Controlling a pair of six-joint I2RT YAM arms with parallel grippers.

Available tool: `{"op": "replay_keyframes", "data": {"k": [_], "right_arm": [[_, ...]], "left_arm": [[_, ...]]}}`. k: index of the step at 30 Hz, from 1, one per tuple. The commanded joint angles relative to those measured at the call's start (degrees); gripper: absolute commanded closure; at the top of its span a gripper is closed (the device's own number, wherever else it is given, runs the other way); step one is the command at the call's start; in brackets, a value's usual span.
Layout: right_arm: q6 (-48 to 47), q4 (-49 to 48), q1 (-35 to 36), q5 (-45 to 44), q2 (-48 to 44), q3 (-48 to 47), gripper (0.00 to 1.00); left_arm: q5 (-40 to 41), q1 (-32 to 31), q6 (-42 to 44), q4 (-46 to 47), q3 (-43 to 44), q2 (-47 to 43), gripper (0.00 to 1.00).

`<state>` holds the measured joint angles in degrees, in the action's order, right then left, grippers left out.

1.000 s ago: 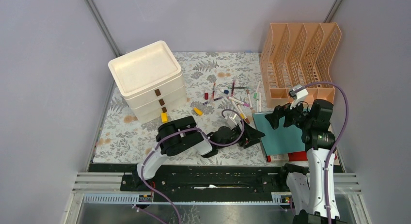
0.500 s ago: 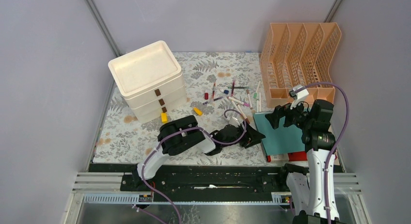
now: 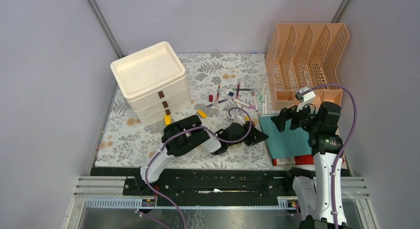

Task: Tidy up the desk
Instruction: Pick up the folder from the folder.

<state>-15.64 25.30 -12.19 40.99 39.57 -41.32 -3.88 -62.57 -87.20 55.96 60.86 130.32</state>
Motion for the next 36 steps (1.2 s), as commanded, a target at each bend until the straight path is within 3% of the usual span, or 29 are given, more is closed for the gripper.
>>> {"op": "replay_keyframes", "data": {"k": [1, 5, 21, 36], "right_arm": [[0.1, -1.9, -0.3, -0.9, -0.5, 0.2, 0.00], [0.1, -1.9, -0.3, -0.9, -0.4, 0.4, 0.00], [-0.8, 0.0, -0.4, 6.8, 1.1, 0.0, 0.00], [-22.8, 25.1, -0.4, 17.5, 9.5, -15.1, 0.00]], "left_arm": [[-0.1, 0.6, 2.1, 2.2, -0.7, -1.9, 0.86], [0.8, 0.6, 3.3, 4.0, -4.4, -6.1, 0.99], [-2.7, 3.3, 11.0, 9.6, -14.8, -18.7, 1.00], [-9.7, 11.5, 11.0, 9.6, -23.4, -31.5, 1.00]]}}
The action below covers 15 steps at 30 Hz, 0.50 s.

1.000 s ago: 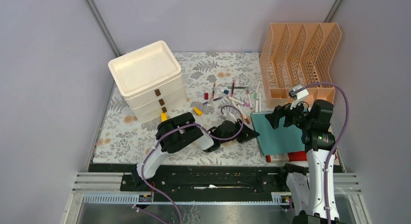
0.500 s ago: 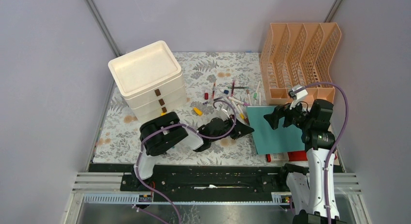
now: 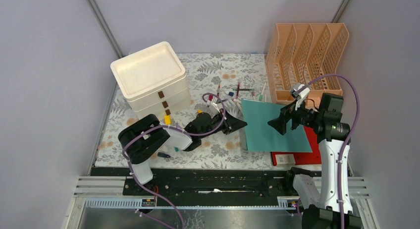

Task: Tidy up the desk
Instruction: Pick up the folder from the folder.

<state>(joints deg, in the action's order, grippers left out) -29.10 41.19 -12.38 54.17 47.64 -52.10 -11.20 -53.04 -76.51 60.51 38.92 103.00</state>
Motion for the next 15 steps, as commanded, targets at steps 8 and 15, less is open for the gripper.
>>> {"op": "replay_keyframes", "data": {"k": [8, 15], "right_arm": [[-24.1, 16.2, -0.1, 3.1, -1.2, -4.9, 0.00], [-34.9, 19.0, -0.1, -0.2, -3.9, -1.7, 0.00]], "left_arm": [[-6.8, 5.5, -2.2, 6.7, -3.8, -7.2, 1.00], [-6.6, 6.3, -1.7, -1.6, -2.4, -12.1, 1.00]]}}
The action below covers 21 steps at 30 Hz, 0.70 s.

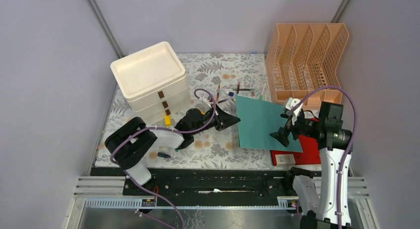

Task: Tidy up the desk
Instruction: Pick up the folder from the folder.

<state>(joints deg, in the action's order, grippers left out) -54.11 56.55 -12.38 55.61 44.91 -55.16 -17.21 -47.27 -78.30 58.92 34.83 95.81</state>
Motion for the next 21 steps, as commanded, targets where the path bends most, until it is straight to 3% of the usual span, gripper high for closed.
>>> {"op": "replay_keyframes", "data": {"k": [1, 6, 14, 21], "right_arm": [[-11.8, 4.1, -0.1, -1.9, -1.5, 2.0, 0.00], [-15.8, 2.3, -0.1, -2.6, -2.9, 4.3, 0.00], [-22.3, 6.1, -0.1, 2.1, -4.3, 5.5, 0.00], [-21.8, 3.0, 0.0, 4.2, -6.8, 7.4, 0.00]], "left_arm": [[-0.2, 0.6, 0.1, -2.1, 2.1, -5.6, 1.00], [2.3, 0.6, -0.9, -10.1, 3.0, -8.8, 1.00], [4.8, 0.5, -3.6, -13.6, 4.5, -10.2, 1.00], [4.8, 0.1, -10.1, -14.0, 9.4, -6.5, 1.00]]}}
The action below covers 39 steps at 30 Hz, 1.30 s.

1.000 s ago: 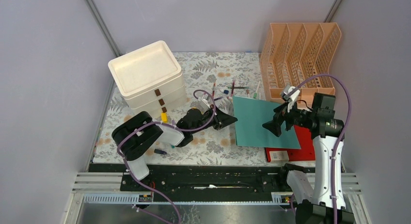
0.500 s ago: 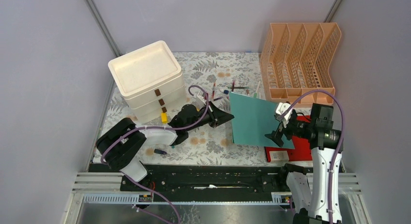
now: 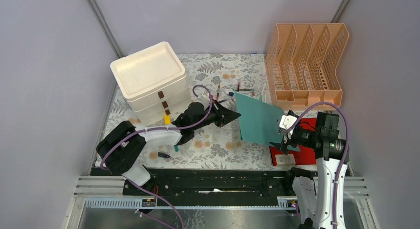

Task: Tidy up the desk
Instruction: Pick up the folder from the folder.

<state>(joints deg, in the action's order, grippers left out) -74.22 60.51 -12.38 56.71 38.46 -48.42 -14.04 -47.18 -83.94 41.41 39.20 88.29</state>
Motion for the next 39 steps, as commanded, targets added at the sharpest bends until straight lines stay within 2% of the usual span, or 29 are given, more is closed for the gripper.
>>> {"op": "replay_keyframes", "data": {"k": [1, 7, 11, 14, 17, 24, 28, 32, 34, 36, 39], "right_arm": [[-2.0, -1.0, 0.0, 3.0, -0.2, 0.9, 0.00], [-1.1, -2.3, 1.7, 0.9, 1.3, 2.0, 0.00], [6.2, -7.5, 7.2, -2.3, 2.2, 3.0, 0.00], [16.2, -17.9, 18.0, -12.0, 0.9, 6.4, 0.00], [22.1, -24.7, 26.1, -22.9, 1.1, 8.9, 0.00], [30.0, -34.1, 35.1, -40.1, 2.9, 11.0, 0.02], [32.6, -36.9, 37.1, -46.6, 2.6, 11.4, 0.18], [33.0, -35.7, 37.3, -47.4, 1.7, 10.6, 0.35], [33.5, -34.3, 37.2, -46.5, 0.8, 10.2, 0.48], [34.4, -33.0, 37.2, -45.1, 0.1, 9.7, 0.66], [35.8, -32.0, 37.2, -44.6, -0.9, 9.5, 0.83]], "left_arm": [[1.9, -0.1, -4.8, 3.2, 5.8, 1.6, 1.00], [6.5, -1.1, -6.5, -1.4, 9.0, 2.3, 1.00], [9.3, -1.4, -7.8, -3.5, 10.5, 3.2, 1.00], [9.3, -1.8, -9.0, -3.9, 12.5, 4.6, 1.00], [9.0, -2.3, -10.0, -4.3, 14.5, 5.8, 1.00], [8.8, -2.3, -10.7, -3.5, 14.3, 5.2, 1.00], [9.1, -2.2, -10.8, -2.9, 13.3, 4.4, 1.00], [8.9, -1.9, -10.7, -2.2, 12.6, 3.9, 1.00], [9.0, -1.6, -10.2, -1.5, 12.2, 3.6, 1.00], [8.8, -1.4, -9.4, -0.6, 11.9, 3.3, 1.00], [8.1, -1.2, -7.9, 0.1, 11.8, 2.6, 1.00]]}}
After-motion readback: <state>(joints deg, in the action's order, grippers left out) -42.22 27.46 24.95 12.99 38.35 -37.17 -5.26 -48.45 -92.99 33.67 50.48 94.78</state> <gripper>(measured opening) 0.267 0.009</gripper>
